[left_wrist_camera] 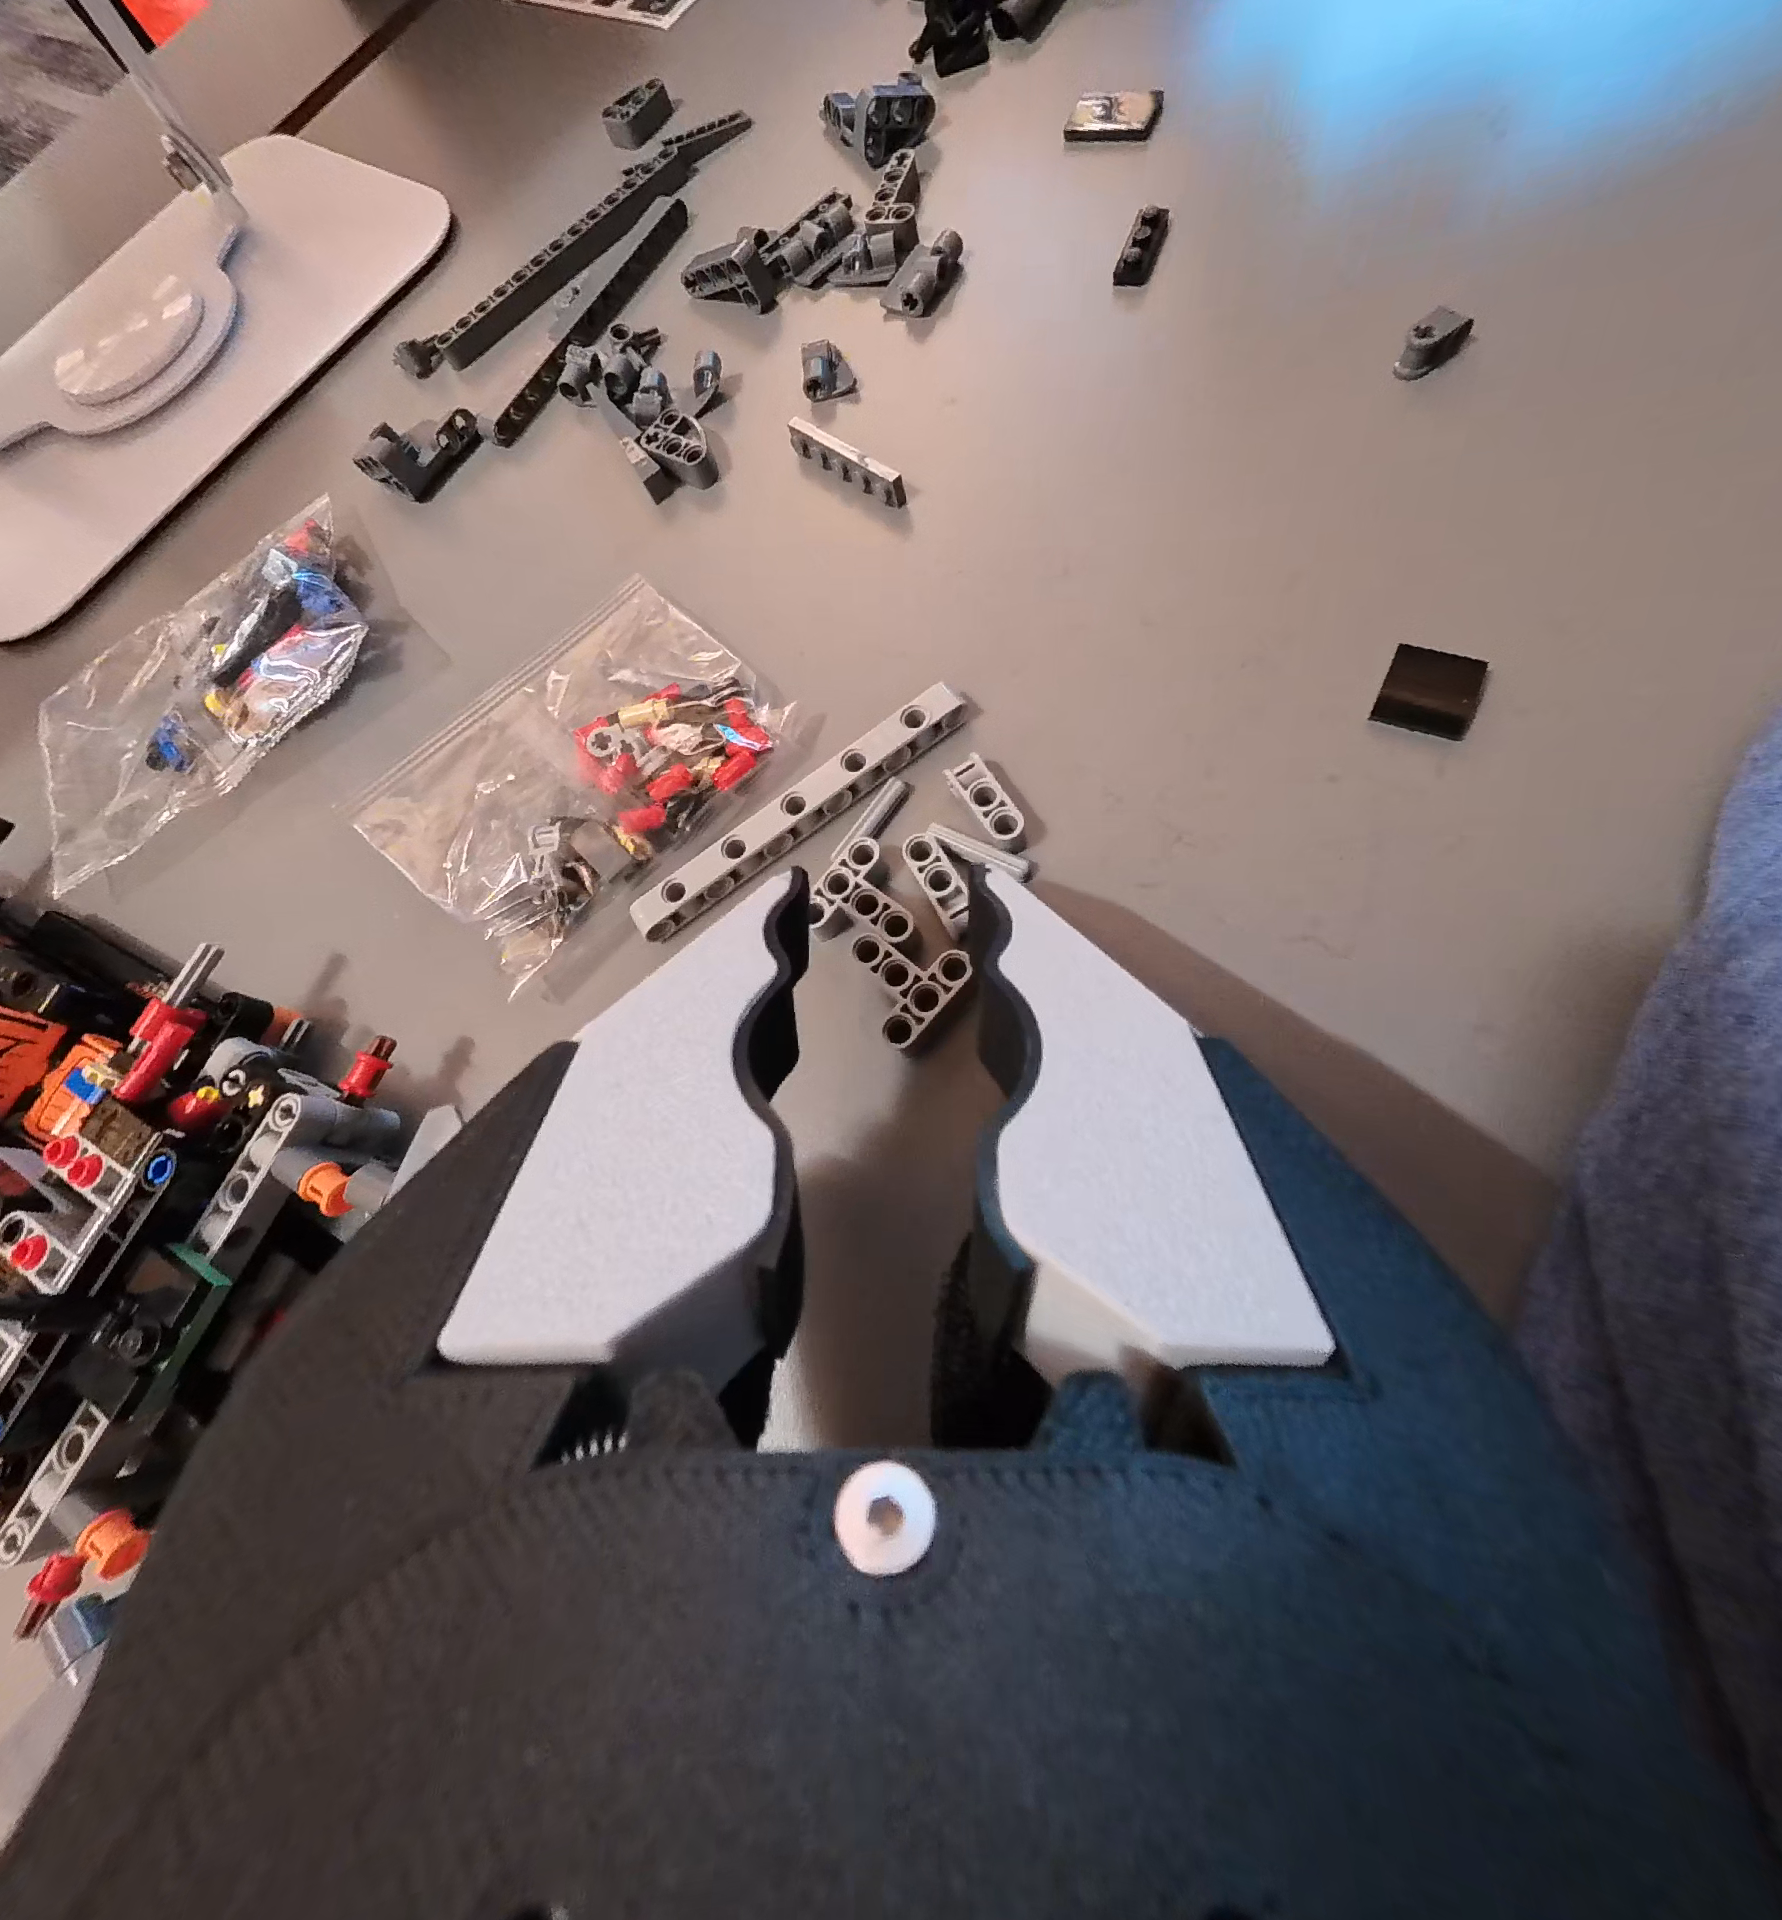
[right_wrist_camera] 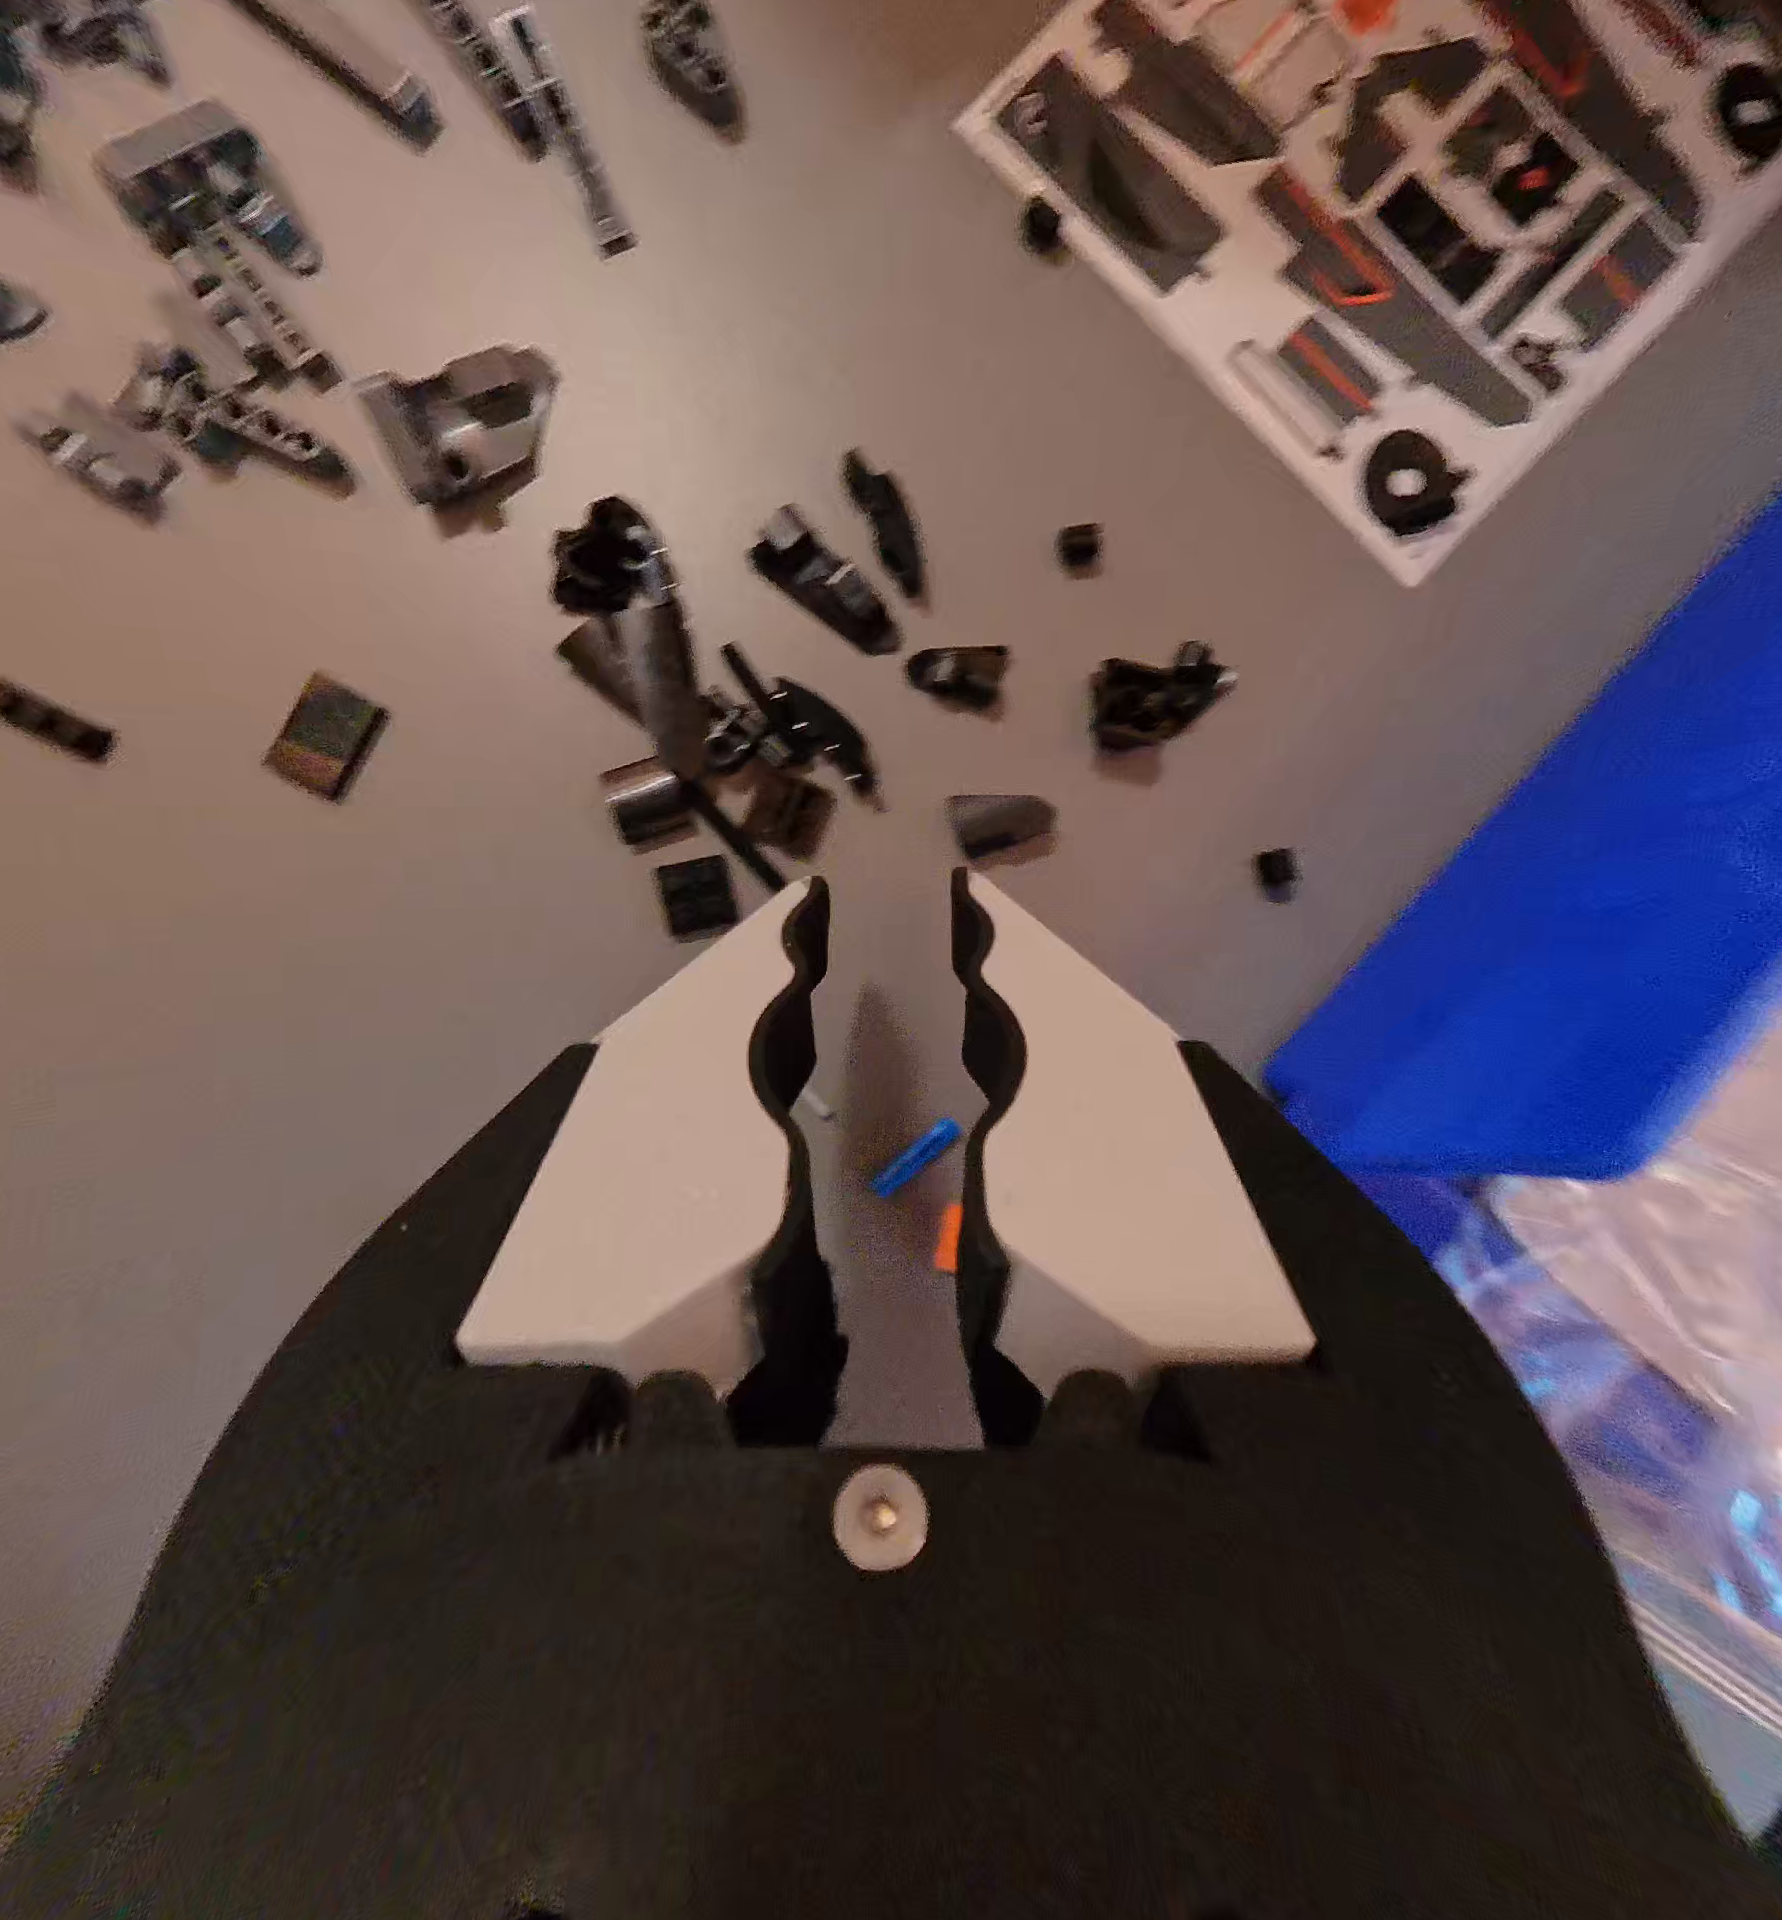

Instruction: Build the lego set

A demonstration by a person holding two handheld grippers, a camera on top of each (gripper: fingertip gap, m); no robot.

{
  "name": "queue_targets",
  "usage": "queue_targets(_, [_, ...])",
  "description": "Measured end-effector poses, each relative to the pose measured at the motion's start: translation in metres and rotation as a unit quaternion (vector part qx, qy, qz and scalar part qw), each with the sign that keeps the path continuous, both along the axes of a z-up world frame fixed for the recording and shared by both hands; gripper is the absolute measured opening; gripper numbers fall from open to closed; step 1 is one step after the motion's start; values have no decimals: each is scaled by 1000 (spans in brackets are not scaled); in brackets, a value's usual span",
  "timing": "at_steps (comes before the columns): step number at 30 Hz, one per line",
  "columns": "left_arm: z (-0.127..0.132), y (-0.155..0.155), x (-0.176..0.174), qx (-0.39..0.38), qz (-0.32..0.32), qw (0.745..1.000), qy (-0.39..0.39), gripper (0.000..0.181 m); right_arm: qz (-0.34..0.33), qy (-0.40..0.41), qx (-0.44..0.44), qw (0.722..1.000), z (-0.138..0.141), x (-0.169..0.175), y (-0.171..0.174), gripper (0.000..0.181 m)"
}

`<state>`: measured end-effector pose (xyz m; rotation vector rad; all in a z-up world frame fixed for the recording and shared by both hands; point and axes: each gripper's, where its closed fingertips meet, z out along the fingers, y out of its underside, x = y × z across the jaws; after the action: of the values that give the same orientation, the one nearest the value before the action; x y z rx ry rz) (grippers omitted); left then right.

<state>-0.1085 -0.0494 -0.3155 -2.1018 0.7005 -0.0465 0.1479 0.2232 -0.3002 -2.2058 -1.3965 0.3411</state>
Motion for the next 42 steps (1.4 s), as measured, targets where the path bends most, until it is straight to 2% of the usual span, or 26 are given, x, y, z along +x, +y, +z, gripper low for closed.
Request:
queue_targets(9, [0, 0, 0, 2, 1, 1000, 7, 28, 71, -10, -32, 997, -22, -30, -46, 24])
queue_targets(14, [0, 0, 0, 2, 1, 1000, 7, 28, 74, -17, -24, 997, -32, -39, -45, 22])
queue_targets(23, [0, 0, 0, 2, 3, 1000, 4, 28, 66, 3, -46, 997, -33, -45, -40, 14])
queue_targets(26, [0, 0, 0, 1, 3, 1000, 3, 28, 61, 26, -61, 996, -30, -45, -43, 14])
queue_targets(28, [0, 0, 0, 1, 3, 1000, 2, 28, 60, 81, -93, 991, -20, -50, -51, 14])
queue_targets(31, [0, 0, 0, 2, 3, 1000, 3, 28, 53, 226, -157, 960, 17, -56, -63, 14])
queue_targets(35, [0, -1, 0, 4, 2, 1000, 6, 28, 73, 425, -225, 874, 77, -48, -79, 14])
queue_targets(39, [0, -1, 0, 6, 1, 1000, 12, 28, 89, 545, -227, 802, 123, -32, -84, 13])
queue_targets(42, [0, -1, 0, 10, 1, 1000, 20, 28, 99, 590, -219, 771, 142, -24, -88, 13])
